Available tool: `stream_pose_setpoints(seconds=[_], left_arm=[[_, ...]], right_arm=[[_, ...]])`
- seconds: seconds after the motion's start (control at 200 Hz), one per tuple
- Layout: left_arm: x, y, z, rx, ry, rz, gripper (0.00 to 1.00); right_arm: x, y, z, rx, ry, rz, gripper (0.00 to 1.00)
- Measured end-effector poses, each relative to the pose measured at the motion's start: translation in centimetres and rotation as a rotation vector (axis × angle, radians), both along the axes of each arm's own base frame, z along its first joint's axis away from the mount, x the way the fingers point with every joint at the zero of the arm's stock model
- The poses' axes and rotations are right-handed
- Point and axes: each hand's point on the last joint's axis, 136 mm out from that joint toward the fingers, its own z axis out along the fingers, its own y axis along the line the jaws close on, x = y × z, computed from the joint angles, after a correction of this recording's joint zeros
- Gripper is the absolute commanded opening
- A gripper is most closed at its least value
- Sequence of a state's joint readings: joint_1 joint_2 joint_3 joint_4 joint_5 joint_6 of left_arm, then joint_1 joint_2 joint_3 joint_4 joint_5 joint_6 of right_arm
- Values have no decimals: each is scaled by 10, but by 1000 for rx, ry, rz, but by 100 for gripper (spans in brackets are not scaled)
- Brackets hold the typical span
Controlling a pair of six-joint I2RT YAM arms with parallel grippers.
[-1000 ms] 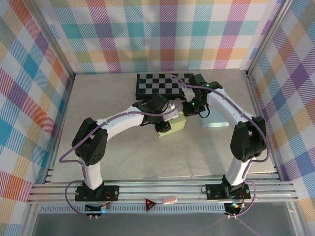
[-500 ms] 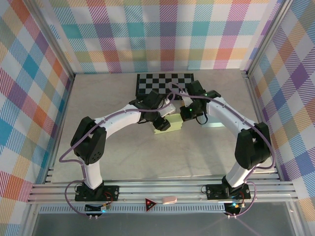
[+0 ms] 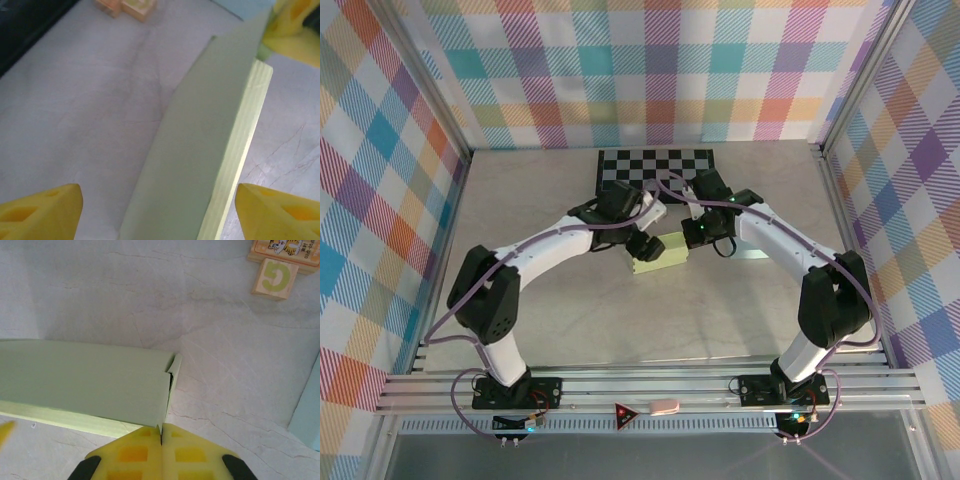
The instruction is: Fold the paper box
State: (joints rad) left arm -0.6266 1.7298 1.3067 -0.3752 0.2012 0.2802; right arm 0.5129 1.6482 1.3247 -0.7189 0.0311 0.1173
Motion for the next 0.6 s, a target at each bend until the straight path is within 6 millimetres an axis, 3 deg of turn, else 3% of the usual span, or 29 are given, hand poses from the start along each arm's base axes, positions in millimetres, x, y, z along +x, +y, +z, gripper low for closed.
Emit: stream_pose_setpoints(seconds=[0.065, 0.215, 0.29, 0.35, 0.495, 0.6], left_arm=[[6, 8, 13, -49, -18, 56, 79], [13, 26, 46, -187, -63, 199, 92], [15, 38, 63, -269, -84, 286, 76], [14, 48, 77, -350, -84, 361, 73], [11, 72, 104, -474, -69, 483, 39], [3, 80, 105, -471, -17, 522, 43]], right_arm=[[0, 0, 0, -3, -1, -6, 0], [2, -1, 1, -13, 5, -29, 0], [4, -2, 2, -23, 10, -45, 0], [6, -3, 3, -26, 14, -61, 0], [7, -5, 4, -33, 25, -96, 0], [7, -6, 4, -36, 32, -115, 0]])
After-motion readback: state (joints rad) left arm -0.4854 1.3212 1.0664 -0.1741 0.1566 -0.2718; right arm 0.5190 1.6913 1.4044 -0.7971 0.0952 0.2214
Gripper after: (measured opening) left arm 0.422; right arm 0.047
